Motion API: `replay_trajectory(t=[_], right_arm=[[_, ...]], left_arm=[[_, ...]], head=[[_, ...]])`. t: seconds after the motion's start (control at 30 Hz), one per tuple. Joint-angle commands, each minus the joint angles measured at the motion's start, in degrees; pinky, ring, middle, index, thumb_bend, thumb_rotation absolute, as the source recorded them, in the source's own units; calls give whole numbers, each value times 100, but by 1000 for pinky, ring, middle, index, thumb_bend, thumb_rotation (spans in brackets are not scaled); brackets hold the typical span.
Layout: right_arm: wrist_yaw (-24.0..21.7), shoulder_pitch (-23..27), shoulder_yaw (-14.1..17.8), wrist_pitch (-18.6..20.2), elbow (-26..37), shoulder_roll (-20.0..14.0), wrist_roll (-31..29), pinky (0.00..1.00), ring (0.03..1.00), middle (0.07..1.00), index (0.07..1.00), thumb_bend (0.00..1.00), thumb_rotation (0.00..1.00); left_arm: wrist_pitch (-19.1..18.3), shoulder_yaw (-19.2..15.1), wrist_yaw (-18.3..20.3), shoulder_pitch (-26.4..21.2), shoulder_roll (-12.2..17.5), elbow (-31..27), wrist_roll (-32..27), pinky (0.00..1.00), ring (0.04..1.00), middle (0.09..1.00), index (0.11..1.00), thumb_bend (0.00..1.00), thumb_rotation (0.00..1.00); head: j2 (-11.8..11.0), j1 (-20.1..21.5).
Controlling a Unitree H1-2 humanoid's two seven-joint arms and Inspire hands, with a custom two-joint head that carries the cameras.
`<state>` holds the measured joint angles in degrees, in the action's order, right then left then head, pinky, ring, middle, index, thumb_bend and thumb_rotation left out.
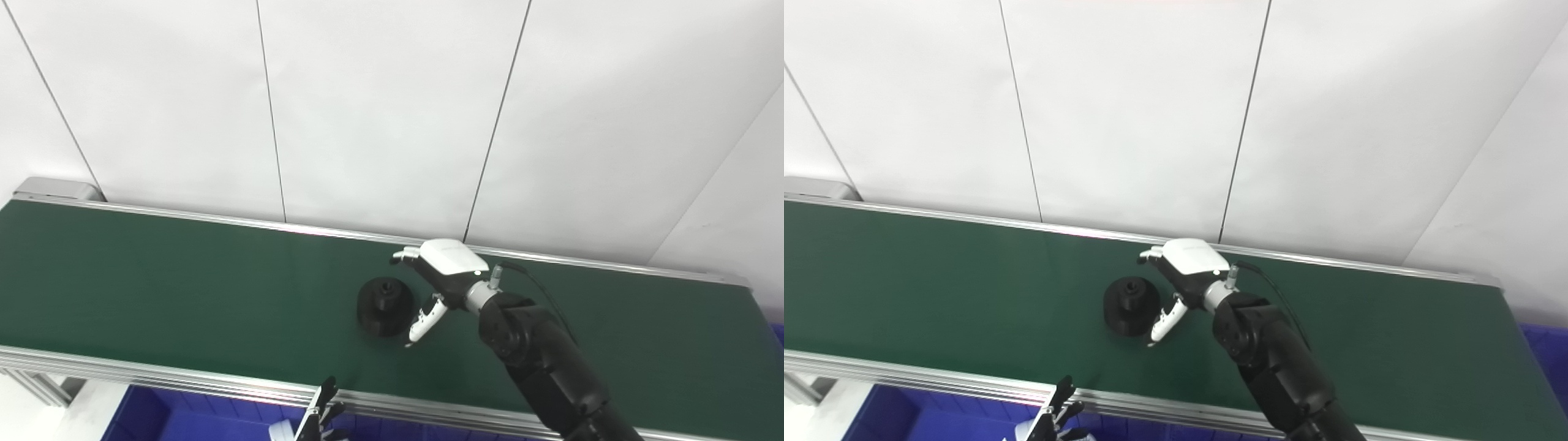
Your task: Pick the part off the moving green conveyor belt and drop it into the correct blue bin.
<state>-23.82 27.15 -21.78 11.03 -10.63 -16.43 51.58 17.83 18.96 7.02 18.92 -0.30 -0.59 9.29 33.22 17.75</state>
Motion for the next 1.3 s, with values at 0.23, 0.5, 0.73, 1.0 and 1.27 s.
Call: replay_trajectory(t=[0.23,0.5,0.73,1.0,1.27], right_arm=[[59,196,-130,125,-189,64,-108,602,798,920,865,1000,239],[300,-23,-125,43,-441,54,-265,566,756,900,876,1000,237],[881,-97,-379,-5,-665,15,8,348,425,538,743,657,10],[1043,-160,-315,181,-577,70,-19,362,407,474,557,513,0],[866,-178,-395,282,-347,-3,76,388,404,482,561,510,0]], left_arm=[[294,66,1,-26,-20,-71,-40,802,934,1000,1000,1000,798],[186,97,-20,40,-32,-220,22,794,926,1000,1000,1000,799],[242,99,-8,68,-12,-241,-54,784,921,1000,1000,1000,793],[255,74,-37,74,-2,-246,-23,776,903,1000,1000,1000,797],[227,78,0,72,50,-280,-40,792,910,1000,1000,1000,801]], head=[[19,-21],[47,-30],[86,-10],[91,37],[112,93]])
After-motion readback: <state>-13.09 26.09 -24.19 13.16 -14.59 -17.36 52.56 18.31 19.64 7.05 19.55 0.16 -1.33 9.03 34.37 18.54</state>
